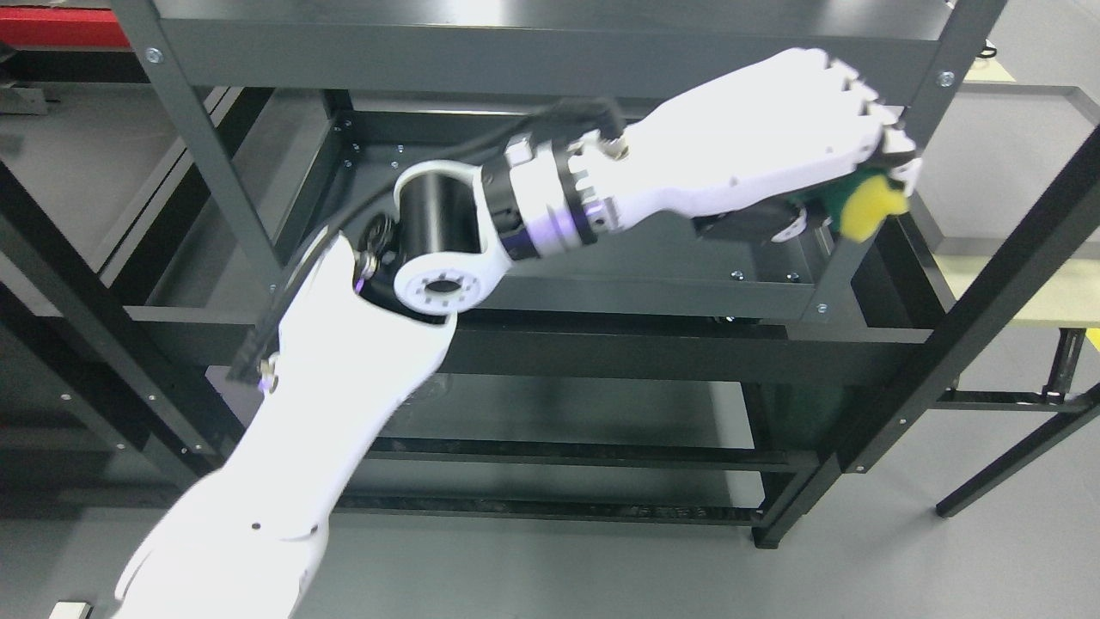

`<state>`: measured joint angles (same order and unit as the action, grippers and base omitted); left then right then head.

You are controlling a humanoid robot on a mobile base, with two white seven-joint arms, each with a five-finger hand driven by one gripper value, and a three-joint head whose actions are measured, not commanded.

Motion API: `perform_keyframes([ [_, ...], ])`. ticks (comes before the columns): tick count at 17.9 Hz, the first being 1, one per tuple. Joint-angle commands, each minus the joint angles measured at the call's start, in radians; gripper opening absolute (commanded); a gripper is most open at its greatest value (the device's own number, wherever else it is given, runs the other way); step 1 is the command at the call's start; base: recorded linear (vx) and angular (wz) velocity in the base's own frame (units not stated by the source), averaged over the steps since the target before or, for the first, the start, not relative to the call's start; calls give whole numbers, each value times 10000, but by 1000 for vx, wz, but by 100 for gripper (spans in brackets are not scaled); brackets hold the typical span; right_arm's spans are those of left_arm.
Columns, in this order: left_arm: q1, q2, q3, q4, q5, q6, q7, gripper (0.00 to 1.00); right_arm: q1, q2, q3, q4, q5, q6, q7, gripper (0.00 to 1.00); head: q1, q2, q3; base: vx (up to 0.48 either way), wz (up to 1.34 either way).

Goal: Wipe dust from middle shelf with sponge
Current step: 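Wipe the sponge across the middle shelf surface with the left hand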

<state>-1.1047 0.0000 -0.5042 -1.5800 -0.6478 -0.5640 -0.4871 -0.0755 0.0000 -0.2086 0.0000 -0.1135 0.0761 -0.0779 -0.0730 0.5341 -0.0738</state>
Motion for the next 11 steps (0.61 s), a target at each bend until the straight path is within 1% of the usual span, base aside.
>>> perform_keyframes([
  [1, -1731, 175, -39, 1914, -3793, -1518, 38, 3, 4, -175, 0, -174, 0, 6, 43, 100, 0, 0, 0, 0, 120],
  [2, -1685, 175, 299, 2130, -4377, -1964, 84, 3, 4, -175, 0, -174, 0, 6, 43, 100, 0, 0, 0, 1, 154],
  [3, -1639, 175, 591, 2224, -4732, -2196, 161, 3, 4, -175, 0, -174, 0, 6, 43, 100, 0, 0, 0, 1, 154],
  [4, -1563, 175, 745, 2285, -4902, -2214, 313, 3, 4, -175, 0, -174, 0, 6, 43, 100, 0, 0, 0, 6, 140],
  [7, -1088, 175, 915, 2210, -4935, -2214, 422, 3, 4, -175, 0, -174, 0, 6, 43, 100, 0, 0, 0, 6, 118],
  [11, -582, 306, 2170, 1674, -4828, -2214, 377, 2, 4, -175, 0, -174, 0, 6, 43, 100, 0, 0, 0, 1, 15],
])
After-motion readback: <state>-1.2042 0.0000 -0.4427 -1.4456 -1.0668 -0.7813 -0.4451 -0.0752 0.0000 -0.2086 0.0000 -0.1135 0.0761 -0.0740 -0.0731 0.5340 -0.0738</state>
